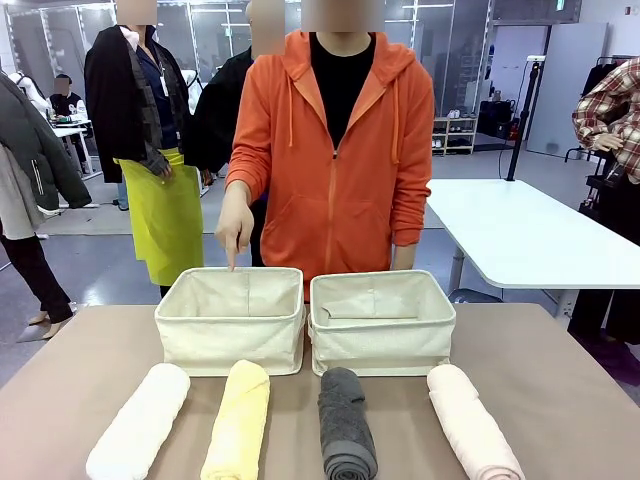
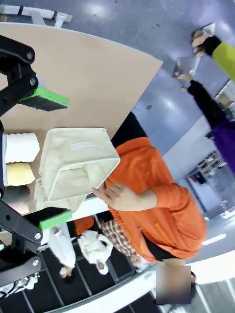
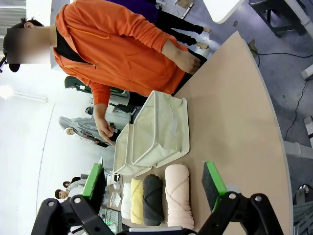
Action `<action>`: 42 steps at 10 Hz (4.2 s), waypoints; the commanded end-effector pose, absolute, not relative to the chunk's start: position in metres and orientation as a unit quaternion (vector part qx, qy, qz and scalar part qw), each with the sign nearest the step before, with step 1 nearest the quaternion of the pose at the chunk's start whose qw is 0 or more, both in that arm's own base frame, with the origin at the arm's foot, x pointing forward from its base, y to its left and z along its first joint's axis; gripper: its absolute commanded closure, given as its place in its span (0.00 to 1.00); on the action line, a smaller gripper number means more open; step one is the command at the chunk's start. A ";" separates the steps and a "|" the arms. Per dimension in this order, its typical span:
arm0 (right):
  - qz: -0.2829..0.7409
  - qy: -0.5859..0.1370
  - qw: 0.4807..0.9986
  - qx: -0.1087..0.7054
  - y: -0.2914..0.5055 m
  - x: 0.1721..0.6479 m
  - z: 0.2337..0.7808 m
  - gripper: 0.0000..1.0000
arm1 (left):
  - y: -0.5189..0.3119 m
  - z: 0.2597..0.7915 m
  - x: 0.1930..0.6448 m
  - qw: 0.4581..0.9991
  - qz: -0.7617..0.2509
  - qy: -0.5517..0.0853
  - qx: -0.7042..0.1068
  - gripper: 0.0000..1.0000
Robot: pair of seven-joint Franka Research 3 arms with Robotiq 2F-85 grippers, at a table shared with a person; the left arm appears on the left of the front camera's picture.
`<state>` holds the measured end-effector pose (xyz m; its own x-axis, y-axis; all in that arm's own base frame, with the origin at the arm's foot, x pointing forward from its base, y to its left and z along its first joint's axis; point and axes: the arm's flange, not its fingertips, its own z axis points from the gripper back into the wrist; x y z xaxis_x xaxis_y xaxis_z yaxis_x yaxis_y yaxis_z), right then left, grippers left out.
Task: Divide the towels into two baskets.
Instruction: Pick up one hotel-folded towel and place it in the Fabric basket indicated by the person.
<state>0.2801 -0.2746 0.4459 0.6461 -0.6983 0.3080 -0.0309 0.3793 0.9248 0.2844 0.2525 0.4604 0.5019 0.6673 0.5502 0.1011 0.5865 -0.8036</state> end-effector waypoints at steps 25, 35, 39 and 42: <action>-0.222 -0.361 0.747 0.511 -0.275 0.278 0.449 0.00 | -0.063 0.326 0.314 0.969 -0.184 -0.025 -0.162 0.00; -0.222 -0.361 0.747 0.511 -0.275 0.278 0.449 0.00 | -0.067 0.299 0.311 0.969 -0.189 -0.035 -0.159 0.42; -0.222 -0.361 0.747 0.511 -0.275 0.278 0.449 0.00 | -0.068 0.343 0.307 0.960 -0.218 -0.046 -0.168 0.61; -0.222 -0.361 0.747 0.511 -0.275 0.278 0.449 0.00 | -0.068 0.420 0.303 0.946 -0.252 -0.098 -0.177 0.61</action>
<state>0.2798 -0.2759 0.4458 0.6446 -0.6999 0.3076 -0.0285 0.3801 0.9245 0.3485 -0.0777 0.4079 0.8698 -0.4323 0.2378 0.4873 0.8282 -0.2767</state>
